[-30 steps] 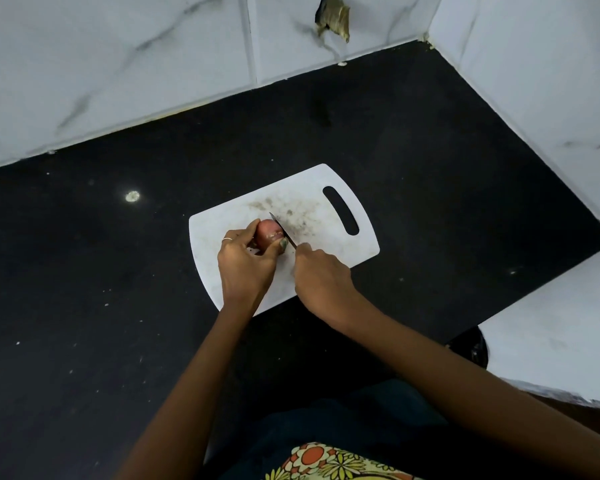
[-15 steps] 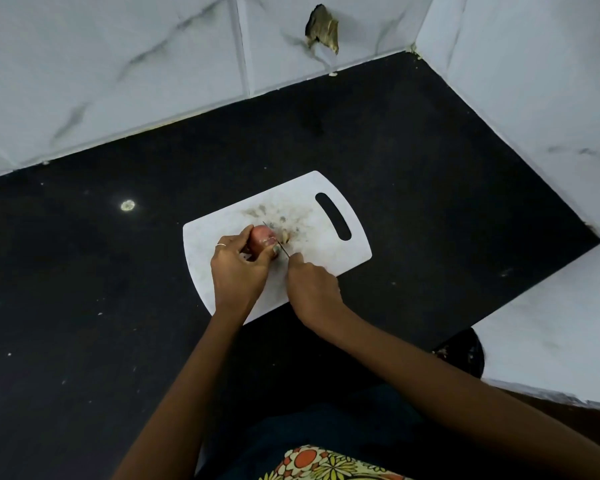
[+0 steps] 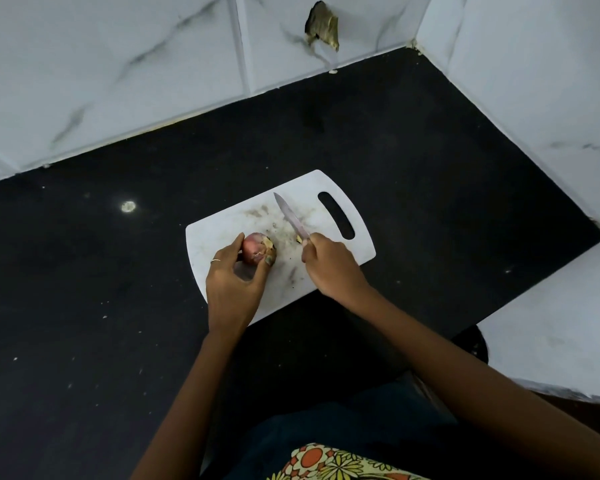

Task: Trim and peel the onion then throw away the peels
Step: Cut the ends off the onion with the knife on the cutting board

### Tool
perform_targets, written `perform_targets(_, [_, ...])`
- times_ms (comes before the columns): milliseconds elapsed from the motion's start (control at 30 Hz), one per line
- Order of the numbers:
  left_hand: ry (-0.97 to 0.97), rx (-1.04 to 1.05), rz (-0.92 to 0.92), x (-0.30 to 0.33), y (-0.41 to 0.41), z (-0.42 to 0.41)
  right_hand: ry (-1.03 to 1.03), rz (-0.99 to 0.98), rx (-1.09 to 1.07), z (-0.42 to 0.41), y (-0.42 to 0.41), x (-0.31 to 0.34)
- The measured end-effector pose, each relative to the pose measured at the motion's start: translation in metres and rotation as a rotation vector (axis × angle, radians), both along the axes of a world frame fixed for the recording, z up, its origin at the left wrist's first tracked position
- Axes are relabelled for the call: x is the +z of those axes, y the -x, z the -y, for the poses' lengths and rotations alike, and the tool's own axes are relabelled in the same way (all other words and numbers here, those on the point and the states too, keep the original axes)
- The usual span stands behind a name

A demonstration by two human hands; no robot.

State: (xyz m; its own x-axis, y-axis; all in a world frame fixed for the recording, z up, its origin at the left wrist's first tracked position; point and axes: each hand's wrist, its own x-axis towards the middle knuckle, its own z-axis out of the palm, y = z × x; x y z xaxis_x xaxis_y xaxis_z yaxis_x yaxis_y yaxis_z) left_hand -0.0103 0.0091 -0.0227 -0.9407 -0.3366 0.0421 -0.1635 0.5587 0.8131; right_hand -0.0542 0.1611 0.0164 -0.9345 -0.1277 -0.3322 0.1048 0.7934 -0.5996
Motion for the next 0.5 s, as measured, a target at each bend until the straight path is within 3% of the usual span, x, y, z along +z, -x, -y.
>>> perform_targets(267, [0.037,-0.025,-0.041,-0.003,0.0,0.002,0.276,0.127,-0.095,0.01,0.01,-0.014])
perform_targets(500, [0.164,-0.044,0.031,-0.001,0.009,0.005,0.501,0.26,-0.149,0.023,0.016,-0.016])
